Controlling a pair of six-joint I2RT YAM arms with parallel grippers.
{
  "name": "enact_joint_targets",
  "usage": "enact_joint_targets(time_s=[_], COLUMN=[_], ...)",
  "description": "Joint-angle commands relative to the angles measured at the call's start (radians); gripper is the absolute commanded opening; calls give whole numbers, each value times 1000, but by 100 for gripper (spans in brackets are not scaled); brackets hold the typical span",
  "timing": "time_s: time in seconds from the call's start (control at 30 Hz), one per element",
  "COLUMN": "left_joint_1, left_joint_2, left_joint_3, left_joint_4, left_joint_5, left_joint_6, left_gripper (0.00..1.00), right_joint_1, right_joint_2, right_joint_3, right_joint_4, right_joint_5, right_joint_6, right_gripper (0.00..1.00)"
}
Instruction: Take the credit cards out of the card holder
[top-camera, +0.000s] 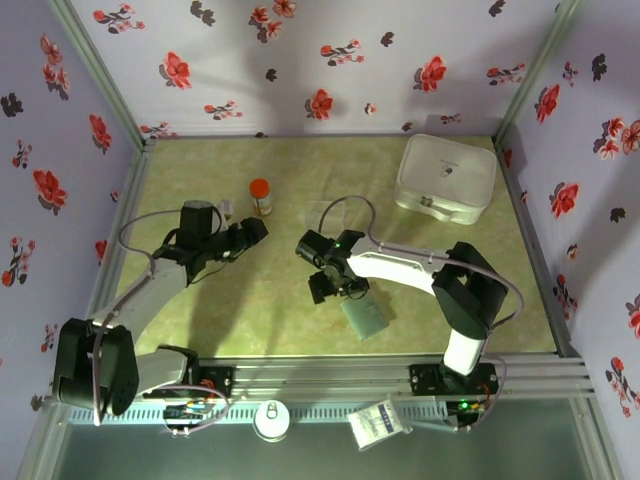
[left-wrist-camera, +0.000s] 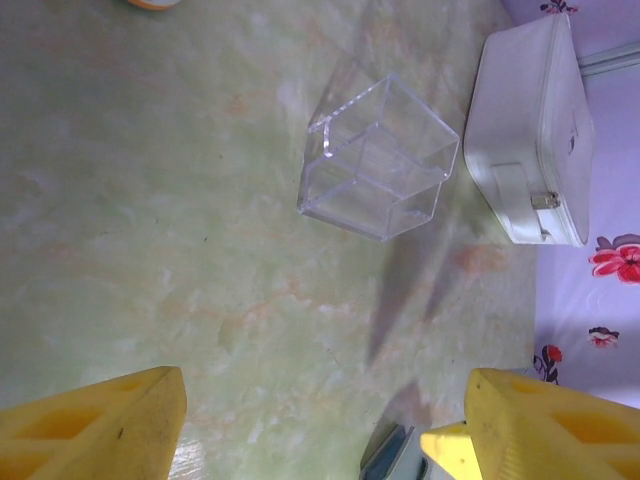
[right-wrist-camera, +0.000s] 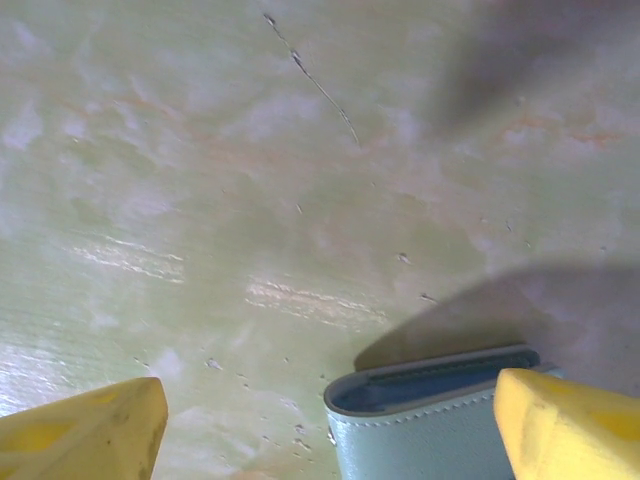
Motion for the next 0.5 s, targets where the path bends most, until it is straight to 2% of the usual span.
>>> enact_joint_targets(time_s=[0.0, 0.2, 0.47], left_joint_1=[3, 4, 3], left_joint_2=[-2, 18, 23], left_joint_3=[-19, 1, 2], left_joint_4=[8, 21, 30], left_joint_5=[30, 40, 35], left_joint_6=[7, -7, -27], left_gripper=[74, 74, 74], right_joint_1=[-13, -37, -41], right_joint_2=[-37, -144, -194], right_joint_3=[-37, -197, -316], right_joint_4=[-66, -68, 8], right_joint_5=[26, 28, -69], right_joint_6=[-26, -67, -110], right_gripper=[90, 99, 99])
